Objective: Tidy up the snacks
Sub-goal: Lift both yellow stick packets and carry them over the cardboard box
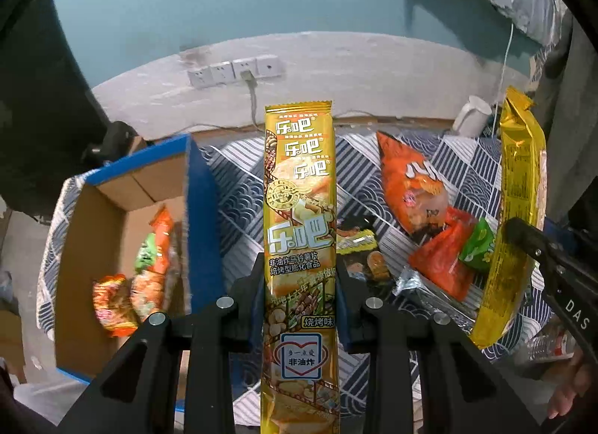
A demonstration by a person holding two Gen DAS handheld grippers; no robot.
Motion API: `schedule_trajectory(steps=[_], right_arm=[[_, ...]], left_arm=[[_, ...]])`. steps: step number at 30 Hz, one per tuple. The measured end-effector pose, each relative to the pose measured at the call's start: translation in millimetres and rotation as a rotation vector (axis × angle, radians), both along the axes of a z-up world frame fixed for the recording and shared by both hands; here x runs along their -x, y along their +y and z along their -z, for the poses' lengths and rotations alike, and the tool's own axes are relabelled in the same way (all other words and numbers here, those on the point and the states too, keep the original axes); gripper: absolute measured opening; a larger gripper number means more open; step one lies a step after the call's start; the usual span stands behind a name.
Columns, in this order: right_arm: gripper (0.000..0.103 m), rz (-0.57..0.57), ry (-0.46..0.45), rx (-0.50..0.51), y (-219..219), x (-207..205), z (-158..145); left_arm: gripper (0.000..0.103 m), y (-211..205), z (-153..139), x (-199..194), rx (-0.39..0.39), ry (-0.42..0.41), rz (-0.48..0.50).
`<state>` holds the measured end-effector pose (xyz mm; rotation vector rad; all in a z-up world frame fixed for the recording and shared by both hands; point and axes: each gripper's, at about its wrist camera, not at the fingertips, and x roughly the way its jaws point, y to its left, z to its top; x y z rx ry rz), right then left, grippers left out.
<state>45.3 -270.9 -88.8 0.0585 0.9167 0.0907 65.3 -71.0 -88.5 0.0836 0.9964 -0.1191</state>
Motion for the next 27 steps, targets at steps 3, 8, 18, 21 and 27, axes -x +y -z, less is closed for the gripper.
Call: schedule_trajectory(steps=[3,8,18,21,27], right_arm=[[0.028,-0.009,-0.005,-0.001,8.9,1.9,-7.5],[0.028,-0.039,-0.027,0.003,26.0,4.1,-21.8],[0.028,-0.112,-0.074,-0.001,73.9,3.8,-53.0],[0.028,-0.136,-0.087,0.001,88.8,2.2,-58.5],[0.028,-0.174,-0.086,0.002,118.8,-4.6,-61.1]], left_arm=[[0.031,12.2,-9.0,3.2,0.009,-0.019,-0.016],[0.031,32.3,-19.4,8.7,0.033,-0.032,-0.034],[0.031,73.2,-37.6,17.0,0.072,-0.06,-0.074],[0.031,88.1,-39.7,17.5,0.068,-0.069,-0.093],[0.031,121.8,-39.4,17.3,0.073,-0.073,-0.138]])
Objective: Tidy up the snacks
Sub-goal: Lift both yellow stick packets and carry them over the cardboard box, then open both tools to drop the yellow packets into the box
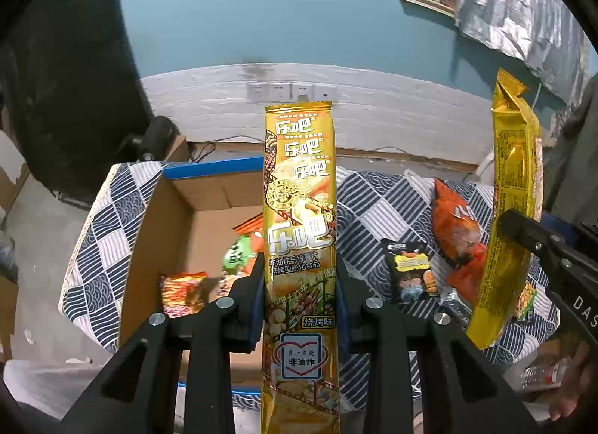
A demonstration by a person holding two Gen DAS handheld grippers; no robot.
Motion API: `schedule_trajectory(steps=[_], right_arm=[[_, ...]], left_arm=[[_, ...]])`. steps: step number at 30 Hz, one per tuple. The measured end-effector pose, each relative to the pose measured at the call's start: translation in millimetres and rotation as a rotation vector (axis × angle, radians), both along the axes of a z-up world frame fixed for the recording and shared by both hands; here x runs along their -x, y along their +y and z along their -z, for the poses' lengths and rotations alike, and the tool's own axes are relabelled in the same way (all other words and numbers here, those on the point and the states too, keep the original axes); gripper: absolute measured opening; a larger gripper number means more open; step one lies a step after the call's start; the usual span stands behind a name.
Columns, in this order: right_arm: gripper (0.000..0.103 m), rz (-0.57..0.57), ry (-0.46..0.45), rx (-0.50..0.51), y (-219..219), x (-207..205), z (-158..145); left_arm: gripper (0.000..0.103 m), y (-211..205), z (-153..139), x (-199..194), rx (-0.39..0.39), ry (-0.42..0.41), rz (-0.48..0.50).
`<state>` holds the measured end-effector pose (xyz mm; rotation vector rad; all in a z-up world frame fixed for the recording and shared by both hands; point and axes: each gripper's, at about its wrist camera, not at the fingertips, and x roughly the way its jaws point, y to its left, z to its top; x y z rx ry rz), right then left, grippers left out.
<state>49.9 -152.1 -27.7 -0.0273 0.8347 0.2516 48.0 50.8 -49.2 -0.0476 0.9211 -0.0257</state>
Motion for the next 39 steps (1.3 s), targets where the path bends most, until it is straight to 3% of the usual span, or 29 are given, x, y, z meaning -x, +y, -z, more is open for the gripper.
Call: schedule_trajectory(steps=[18,34,36,37,39], right_arm=[[0.028,-0.149,0.076,-0.025,116.8,-29.7,11.8],[0.028,-0.203,0.174,0.012,172.3,-51.1,50.5],[0.029,-0.201,0.188,0.015,173.3,-52.7,53.4],[0.03,-0.198,0.189,0.015,173.4,-52.9,53.6],[0.031,-0.189,0.178,0.028,175.1,-51.3,50.9]], left_arm=[[0.031,94.2,19.6,-9.2,0.05,0.016,-0.124],[0.033,124.9,59.0,-20.2,0.054,0.09,-0.189],[0.04,123.1,55.1,-19.4,0.024,0.063,-0.19],[0.053,122.0,53.0,-18.8,0.006,0.051,-0.192],[0.069,120.7,48.5,-16.6,-0.035,0.025,-0.211]])
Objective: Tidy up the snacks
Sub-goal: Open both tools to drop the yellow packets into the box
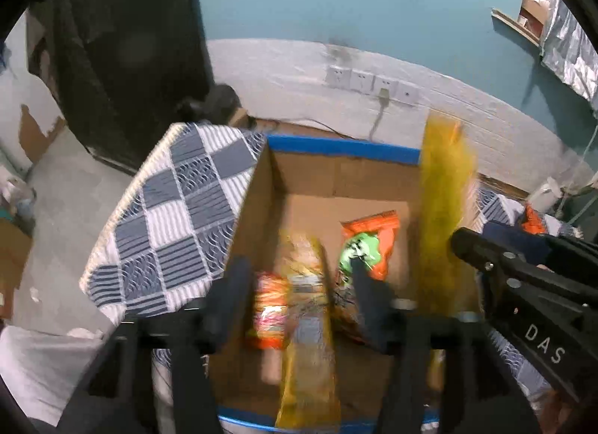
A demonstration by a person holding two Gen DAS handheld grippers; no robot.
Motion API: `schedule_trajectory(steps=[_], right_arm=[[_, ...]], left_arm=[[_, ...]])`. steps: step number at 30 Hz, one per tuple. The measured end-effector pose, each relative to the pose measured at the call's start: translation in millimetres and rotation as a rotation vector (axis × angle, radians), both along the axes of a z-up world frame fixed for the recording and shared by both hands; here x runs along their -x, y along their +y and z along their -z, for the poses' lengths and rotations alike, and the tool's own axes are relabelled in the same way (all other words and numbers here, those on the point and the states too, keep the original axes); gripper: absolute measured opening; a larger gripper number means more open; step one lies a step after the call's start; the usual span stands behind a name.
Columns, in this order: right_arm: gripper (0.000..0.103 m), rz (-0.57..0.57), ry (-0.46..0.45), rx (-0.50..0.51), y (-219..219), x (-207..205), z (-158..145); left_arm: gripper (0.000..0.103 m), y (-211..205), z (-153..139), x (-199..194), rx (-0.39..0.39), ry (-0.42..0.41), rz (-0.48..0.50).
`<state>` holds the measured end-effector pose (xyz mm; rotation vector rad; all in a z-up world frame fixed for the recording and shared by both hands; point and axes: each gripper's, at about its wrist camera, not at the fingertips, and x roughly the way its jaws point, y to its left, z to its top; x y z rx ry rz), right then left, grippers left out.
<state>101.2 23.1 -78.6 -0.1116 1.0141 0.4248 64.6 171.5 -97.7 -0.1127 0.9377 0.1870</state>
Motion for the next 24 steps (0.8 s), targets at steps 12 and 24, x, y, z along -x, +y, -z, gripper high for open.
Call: schedule_trajectory(steps=[12,24], right_arm=[[0.062,0.043,-0.025,0.01,-18.0,4.7,-7.2],[0.065,0.108,-0.014,-0.01,-74.8,11.7,-7.1]], left_arm=[[0.069,4.7,-2.4,-0.2,0.046,0.017,-0.015],[0.072,-32.8,-11.8,-3.0,0.048,0.025,0.06]])
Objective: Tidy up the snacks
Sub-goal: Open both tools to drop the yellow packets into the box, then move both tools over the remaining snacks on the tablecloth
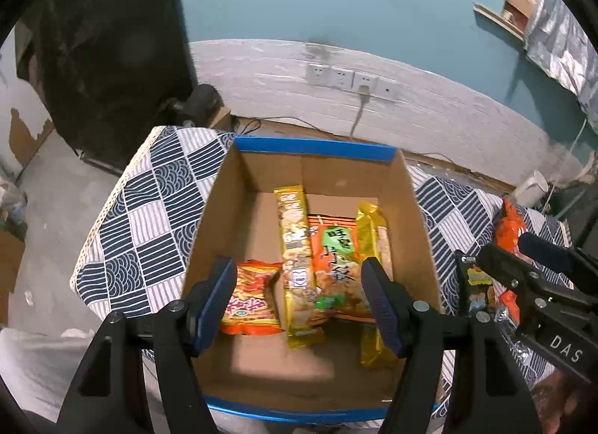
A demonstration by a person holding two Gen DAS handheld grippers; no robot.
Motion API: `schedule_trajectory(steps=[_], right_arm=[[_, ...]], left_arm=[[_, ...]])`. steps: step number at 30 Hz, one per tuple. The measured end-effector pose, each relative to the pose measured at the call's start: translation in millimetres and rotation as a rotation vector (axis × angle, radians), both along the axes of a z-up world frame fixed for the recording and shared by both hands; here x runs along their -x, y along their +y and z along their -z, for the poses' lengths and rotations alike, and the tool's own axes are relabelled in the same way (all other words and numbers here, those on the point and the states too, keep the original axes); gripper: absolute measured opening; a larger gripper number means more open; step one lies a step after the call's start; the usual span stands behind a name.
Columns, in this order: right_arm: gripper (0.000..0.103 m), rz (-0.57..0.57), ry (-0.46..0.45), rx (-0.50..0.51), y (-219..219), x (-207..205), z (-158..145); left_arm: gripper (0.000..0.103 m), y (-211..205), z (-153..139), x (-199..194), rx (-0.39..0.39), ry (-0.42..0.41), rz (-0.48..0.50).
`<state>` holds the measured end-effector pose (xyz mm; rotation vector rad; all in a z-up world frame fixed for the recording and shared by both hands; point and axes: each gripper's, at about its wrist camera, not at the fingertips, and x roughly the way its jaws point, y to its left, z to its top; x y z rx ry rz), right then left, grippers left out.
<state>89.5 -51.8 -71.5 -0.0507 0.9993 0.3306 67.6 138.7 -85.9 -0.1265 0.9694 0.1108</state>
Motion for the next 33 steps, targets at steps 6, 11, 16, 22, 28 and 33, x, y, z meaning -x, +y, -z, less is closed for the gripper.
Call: schedule_trajectory(steps=[6,11,16,22,28,33], right_arm=[[0.065,0.046,0.004,0.0,-39.1,3.2,4.7],[0.065,0.104,0.013,0.005,-75.7,8.9,10.1],[0.066,0.134,-0.005,0.022,-106.1,16.7,8.4],[0.074,0.181,-0.006,0.03,-146.1,19.7,17.2],[0.074,0.221,0.028,0.036,-183.0,20.7,37.4],[0.074,0.259,0.056,0.032,-208.8,21.4,55.8]], left_arm=[[0.074,-34.0,-1.3,0.1,-0.009,0.004,0.07],[0.074,-63.4,-2.9,-1.5,-0.017,0.018,0.109],[0.08,-98.6,-4.6,-3.0,-0.038,0.015,0.168],[0.08,-144.2,2.8,-4.9,-0.074,0.048,0.24],[0.08,-179.9,14.8,-5.7,-0.096,0.091,0.285],[0.082,-203.1,31.6,-6.2,-0.119,0.12,0.305]])
